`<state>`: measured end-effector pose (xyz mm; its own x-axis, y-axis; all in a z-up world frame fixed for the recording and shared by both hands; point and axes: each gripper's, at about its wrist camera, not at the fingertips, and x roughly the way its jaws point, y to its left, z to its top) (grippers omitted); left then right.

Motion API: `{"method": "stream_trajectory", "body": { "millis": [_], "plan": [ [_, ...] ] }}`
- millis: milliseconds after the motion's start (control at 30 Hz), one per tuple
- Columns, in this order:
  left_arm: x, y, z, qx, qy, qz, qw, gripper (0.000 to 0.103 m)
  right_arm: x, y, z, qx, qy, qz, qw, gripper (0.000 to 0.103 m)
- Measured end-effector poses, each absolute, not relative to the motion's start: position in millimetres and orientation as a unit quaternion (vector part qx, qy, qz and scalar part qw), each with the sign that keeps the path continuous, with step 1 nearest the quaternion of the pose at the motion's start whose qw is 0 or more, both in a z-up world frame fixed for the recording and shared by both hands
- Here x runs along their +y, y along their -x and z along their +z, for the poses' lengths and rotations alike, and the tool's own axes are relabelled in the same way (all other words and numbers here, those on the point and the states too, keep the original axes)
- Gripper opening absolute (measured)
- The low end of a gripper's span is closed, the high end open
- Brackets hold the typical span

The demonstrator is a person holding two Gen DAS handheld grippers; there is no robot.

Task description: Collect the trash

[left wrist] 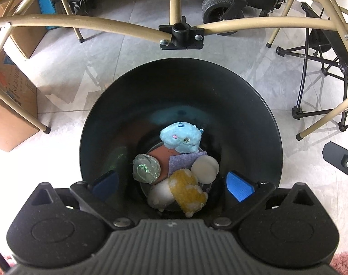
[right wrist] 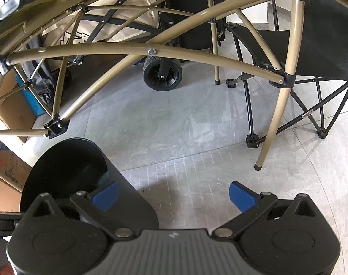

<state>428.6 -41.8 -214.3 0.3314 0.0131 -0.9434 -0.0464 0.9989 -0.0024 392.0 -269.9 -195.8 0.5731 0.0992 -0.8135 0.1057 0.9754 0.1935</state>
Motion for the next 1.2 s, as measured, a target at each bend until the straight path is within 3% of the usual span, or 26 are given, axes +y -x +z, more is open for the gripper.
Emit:
{"method": "stream_trajectory", "body": {
  "millis": [633, 1200],
  "plan": [
    [-36, -406, -175, 0.511, 0.011, 0.022, 0.859, 0.103, -265, -380, -174, 0.431, -0.1, 0.0, 0.897, 0.103],
    [-24, -354, -86, 0.364, 0.018, 0.012, 0.931, 0.103, -250, -345, -104, 0.344, -0.083, 0.025, 0.935, 0.103]
  ]
}}
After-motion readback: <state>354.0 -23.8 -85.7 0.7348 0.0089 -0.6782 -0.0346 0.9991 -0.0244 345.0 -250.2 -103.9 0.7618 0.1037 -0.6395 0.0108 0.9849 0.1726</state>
